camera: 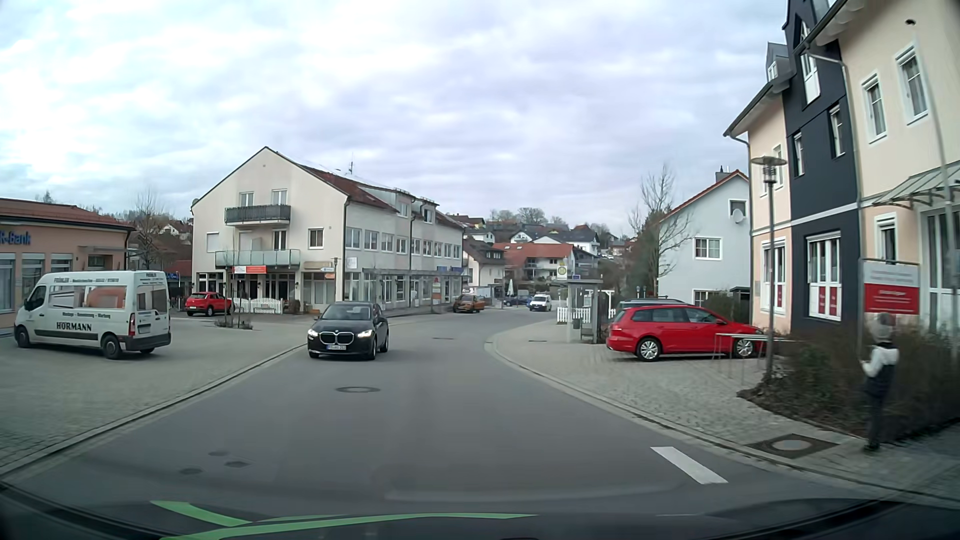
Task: Follow the waypoints while adhering to traffic rules and regulations
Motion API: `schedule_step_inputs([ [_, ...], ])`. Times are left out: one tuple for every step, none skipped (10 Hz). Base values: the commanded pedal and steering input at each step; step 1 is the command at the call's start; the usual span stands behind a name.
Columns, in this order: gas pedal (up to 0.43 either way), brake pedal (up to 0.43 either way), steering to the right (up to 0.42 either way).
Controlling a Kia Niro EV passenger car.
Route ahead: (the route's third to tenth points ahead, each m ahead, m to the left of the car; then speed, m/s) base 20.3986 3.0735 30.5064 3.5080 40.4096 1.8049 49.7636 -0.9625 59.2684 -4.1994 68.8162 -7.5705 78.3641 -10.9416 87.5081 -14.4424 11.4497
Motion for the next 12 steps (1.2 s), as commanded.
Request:
schedule_step_inputs([
  [0.000, 0.000, -0.028],
  [0.008, 0.000, -0.025],
  [0.020, 0.000, -0.025],
  [0.020, 0.000, -0.020],
  [0.028, 0.000, -0.012],
  [0.028, 0.000, -0.008],
  [0.028, 0.000, -0.008],
  [0.028, 0.000, -0.007],
  [0.028, 0.000, -0.006],
  [0.039, 0.000, -0.005],
  [0.039, 0.000, -0.004],
  [0.039, 0.000, -0.001],
])
